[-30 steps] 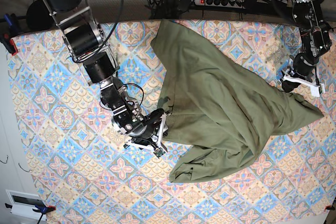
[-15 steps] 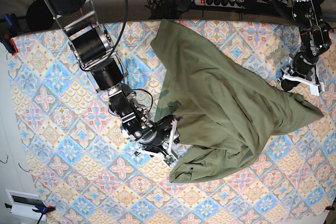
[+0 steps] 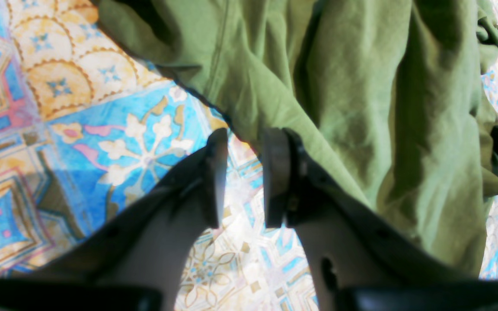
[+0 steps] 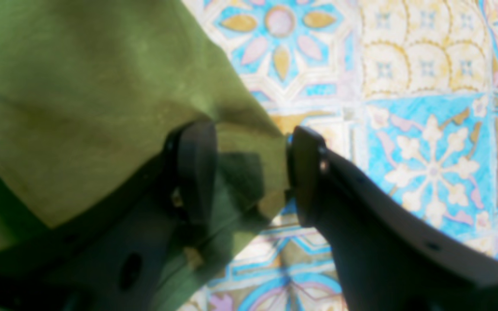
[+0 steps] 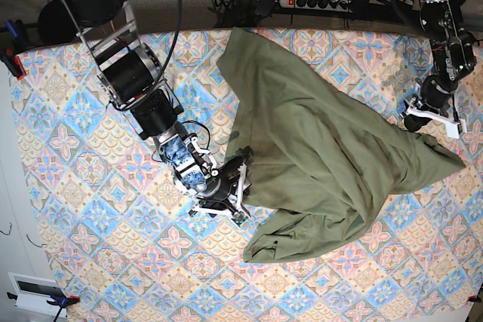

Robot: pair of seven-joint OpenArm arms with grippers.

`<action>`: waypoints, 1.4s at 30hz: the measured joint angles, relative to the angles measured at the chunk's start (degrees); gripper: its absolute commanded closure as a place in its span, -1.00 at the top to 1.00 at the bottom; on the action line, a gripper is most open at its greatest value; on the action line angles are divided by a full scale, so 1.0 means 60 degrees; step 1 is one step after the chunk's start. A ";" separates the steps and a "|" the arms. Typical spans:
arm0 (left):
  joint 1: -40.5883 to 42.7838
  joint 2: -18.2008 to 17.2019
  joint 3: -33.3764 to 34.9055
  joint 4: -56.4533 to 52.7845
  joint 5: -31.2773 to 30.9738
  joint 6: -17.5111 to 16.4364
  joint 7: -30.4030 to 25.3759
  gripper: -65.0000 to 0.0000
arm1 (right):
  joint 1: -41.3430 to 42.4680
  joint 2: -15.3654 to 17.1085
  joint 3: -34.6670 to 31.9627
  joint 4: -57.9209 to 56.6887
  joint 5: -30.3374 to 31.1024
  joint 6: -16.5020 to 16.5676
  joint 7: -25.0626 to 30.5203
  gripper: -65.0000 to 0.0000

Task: Layout the t-shirt on the table in an organized manner, then fold the t-shirt properly
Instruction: 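Grasp the shirt fabric near the middle with the right gripper, then drag the grasped fabric outward with the right gripper to spread the shirt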

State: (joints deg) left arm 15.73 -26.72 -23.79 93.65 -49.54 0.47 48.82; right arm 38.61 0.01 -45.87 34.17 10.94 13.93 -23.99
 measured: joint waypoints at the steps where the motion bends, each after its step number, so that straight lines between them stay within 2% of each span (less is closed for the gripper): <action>1: -0.0004 0.0047 -0.0004 0.0004 0.0000 0.0000 -0.0025 -0.55 | -0.0015 0.0000 0.0000 0.0000 0.0025 0.0004 0.0062 -0.28; 6: -0.0004 0.0193 -0.0004 0.0004 0.0000 -0.0004 0.0033 -0.55 | -0.0015 0.0000 0.0044 -0.0007 0.0029 0.0699 -0.0018 -0.99; 9: 0.0004 0.0178 -0.0004 0.0004 0.0004 0.0000 -0.0029 -0.55 | -0.0066 0.0040 0.0047 0.0106 0.0033 0.0787 -0.0135 -0.95; 11: 0.0004 0.0182 0.0000 0.0004 0.0004 -0.0007 -0.0033 -0.55 | -0.0149 0.0233 0.0044 0.0710 -0.0033 0.0907 -0.0710 -0.96; 12: 0.0004 0.0186 0.0000 0.0004 0.0007 -0.0015 -0.0029 -0.55 | -0.0266 0.0499 0.0022 0.1213 -0.0025 0.1082 -0.1013 -0.96; 14: 0.0000 0.0178 0.0000 0.0004 0.0033 0.0033 -0.0022 -0.55 | -0.0674 0.1133 0.0310 0.2437 -0.0004 0.1078 -0.1297 -0.96; 18: 0.0007 0.0200 0.0000 0.0011 0.0000 -0.0004 -0.0022 -0.55 | -0.1461 0.2044 0.1872 0.4528 -0.0051 0.1049 -0.2652 -0.96; 19: 0.0000 0.0197 0.0015 0.0011 0.0007 0.0022 -0.0011 -0.55 | -0.1636 0.2167 0.2222 0.4998 -0.0120 0.1177 -0.2885 -0.96; 22: -0.0036 0.0193 0.0015 0.0011 0.0004 0.0018 -0.0025 -0.55 | -0.2528 0.2521 0.2954 0.6481 -0.0004 0.2084 -0.3526 -0.96; 23: -0.0047 0.0197 0.0015 0.0036 0.0033 0.0025 -0.0018 -0.55 | -0.2900 0.2677 0.3082 0.6867 0.0087 0.2175 -0.3705 -0.96; 28: 0.0004 0.0178 0.0015 0.0437 0.0029 0.0022 -0.0004 -0.55 | -0.4473 0.3840 0.4131 0.8225 -0.0109 0.2044 -0.4014 -0.96; 36: -0.0058 0.0127 0.0415 0.0492 0.0066 -0.0007 0.0007 -0.55 | -0.6466 0.4492 0.5821 0.9500 0.0098 0.2135 -0.3789 -0.96; 40: -0.0073 0.0153 0.0517 0.0492 0.0102 -0.0011 -0.0015 -0.55 | -0.7632 0.5169 0.6925 0.9708 -0.0113 0.1985 -0.3978 -0.96; 42: -0.0164 0.0182 0.0532 0.0492 0.0084 -0.0025 0.0040 -0.55 | -0.8200 0.5388 0.7140 1.0018 -0.0120 0.2025 -0.4014 -0.96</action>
State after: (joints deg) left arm 14.74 -25.63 -20.60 96.60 -49.04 0.32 49.06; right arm -10.59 32.34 -3.03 94.28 10.22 26.09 -48.07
